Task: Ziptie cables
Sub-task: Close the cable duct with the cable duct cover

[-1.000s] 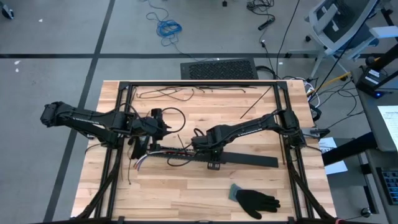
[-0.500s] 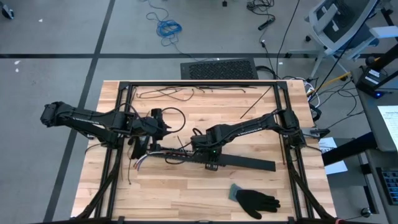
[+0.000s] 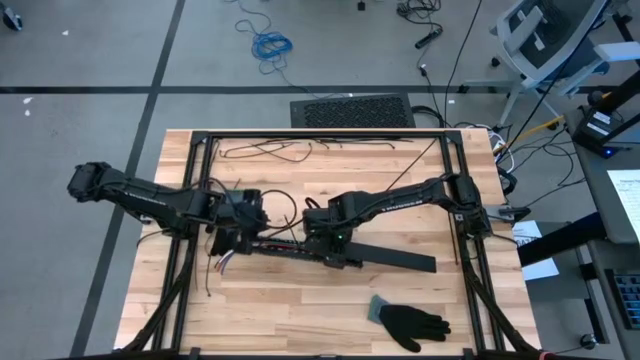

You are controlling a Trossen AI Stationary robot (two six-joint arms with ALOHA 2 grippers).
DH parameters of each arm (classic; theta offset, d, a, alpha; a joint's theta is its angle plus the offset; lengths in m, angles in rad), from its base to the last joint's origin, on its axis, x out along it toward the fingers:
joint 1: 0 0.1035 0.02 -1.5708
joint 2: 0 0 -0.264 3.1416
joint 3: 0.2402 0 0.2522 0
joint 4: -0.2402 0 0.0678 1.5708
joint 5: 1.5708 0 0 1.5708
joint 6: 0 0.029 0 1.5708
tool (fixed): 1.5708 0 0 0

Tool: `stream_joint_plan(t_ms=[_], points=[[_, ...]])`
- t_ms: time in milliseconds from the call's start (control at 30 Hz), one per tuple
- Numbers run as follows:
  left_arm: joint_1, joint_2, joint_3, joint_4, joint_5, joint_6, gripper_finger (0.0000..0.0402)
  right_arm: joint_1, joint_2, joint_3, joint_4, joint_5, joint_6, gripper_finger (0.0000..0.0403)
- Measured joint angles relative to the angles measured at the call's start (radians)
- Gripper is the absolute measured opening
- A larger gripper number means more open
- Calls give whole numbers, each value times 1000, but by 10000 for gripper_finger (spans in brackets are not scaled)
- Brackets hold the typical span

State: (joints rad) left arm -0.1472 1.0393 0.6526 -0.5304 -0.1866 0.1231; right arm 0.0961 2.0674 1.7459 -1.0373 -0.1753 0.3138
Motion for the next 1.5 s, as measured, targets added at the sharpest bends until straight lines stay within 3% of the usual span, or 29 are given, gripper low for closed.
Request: stream_joint_plan(t_ms=[367,700,867,1500], points=[[-19,0,-26,31,-8,-66,95,4,30,1,31,-40,25,217],[-19,0,-68,54,-12,-65,95,5,112,133,-57,-32,14,217],[-35,1,-92,2,32,-66,95,4,111,136,-96,-26,14,217],[-52,50,-92,41,13,-66,95,15,175,138,-82,-6,11,217]])
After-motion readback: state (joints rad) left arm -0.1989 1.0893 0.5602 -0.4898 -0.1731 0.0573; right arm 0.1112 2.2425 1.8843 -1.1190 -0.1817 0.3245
